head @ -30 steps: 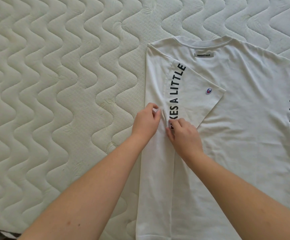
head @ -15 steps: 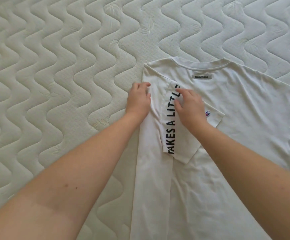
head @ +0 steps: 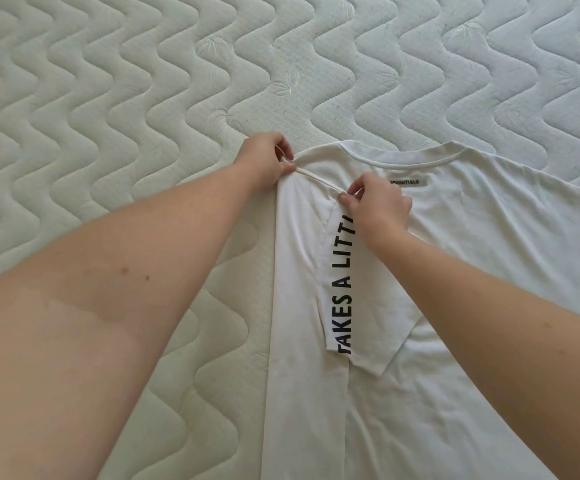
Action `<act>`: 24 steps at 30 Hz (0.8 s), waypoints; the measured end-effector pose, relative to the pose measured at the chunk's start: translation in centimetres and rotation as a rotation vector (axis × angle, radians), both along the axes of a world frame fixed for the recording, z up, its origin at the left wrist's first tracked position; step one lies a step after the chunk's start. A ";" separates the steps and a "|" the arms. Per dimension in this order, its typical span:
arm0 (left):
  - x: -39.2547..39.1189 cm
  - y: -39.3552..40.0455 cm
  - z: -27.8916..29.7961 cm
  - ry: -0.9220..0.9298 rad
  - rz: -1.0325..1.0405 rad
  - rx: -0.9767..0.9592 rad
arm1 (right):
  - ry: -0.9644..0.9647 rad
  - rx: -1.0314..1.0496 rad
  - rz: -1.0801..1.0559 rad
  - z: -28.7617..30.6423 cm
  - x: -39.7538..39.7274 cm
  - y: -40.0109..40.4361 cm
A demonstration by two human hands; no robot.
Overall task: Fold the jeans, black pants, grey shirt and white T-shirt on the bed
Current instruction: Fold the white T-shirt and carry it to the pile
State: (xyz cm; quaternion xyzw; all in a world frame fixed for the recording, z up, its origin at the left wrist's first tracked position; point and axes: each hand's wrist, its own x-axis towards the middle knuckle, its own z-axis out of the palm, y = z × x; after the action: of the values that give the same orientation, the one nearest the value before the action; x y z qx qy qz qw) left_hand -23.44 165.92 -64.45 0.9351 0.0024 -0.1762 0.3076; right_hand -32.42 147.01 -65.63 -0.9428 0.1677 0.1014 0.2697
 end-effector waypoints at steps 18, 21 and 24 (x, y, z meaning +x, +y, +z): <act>-24.7 -5.4 0.0 -0.190 -0.306 0.236 | 0.099 -0.218 -0.096 2.1 -11.4 -6.8; -27.7 -4.9 -1.3 -0.120 -0.333 0.377 | -0.103 -0.140 -0.129 3.2 -12.6 -6.3; -27.9 -4.6 -1.8 -0.085 -0.345 0.372 | -0.288 -0.018 -0.055 4.6 -13.9 -4.3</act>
State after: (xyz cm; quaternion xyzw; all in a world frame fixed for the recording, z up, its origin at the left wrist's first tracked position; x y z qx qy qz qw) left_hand -51.35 161.29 -66.25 0.9687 -0.1374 -0.1833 0.0955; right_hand -46.30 142.75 -61.03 -0.9450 0.1537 -0.0440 0.2853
